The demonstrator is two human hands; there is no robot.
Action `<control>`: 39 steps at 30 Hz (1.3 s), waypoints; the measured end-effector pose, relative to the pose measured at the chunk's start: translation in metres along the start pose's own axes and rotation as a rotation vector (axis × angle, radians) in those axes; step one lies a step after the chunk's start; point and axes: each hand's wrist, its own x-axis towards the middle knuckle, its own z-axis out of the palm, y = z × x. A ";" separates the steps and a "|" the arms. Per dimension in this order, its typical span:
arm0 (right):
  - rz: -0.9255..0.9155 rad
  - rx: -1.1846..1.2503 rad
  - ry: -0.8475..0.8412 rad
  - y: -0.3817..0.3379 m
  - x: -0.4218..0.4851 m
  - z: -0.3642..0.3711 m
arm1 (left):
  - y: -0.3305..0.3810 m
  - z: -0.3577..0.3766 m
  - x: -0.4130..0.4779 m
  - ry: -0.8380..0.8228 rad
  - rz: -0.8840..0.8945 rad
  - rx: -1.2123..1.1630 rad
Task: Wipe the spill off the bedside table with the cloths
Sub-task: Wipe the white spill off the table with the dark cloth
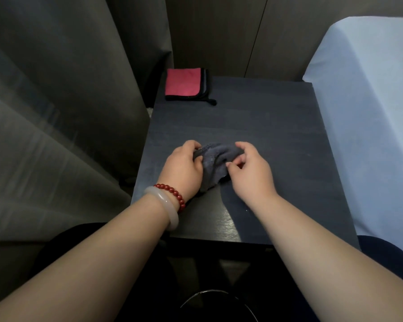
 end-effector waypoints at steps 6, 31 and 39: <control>0.146 0.239 0.045 -0.001 0.003 -0.023 | 0.001 0.003 0.002 0.066 0.056 0.003; -0.564 -0.834 -0.348 0.028 -0.090 0.002 | -0.049 0.013 0.027 -0.098 0.295 0.642; -0.089 -0.862 -0.004 0.065 -0.061 -0.042 | -0.050 0.014 0.029 -0.097 0.299 0.652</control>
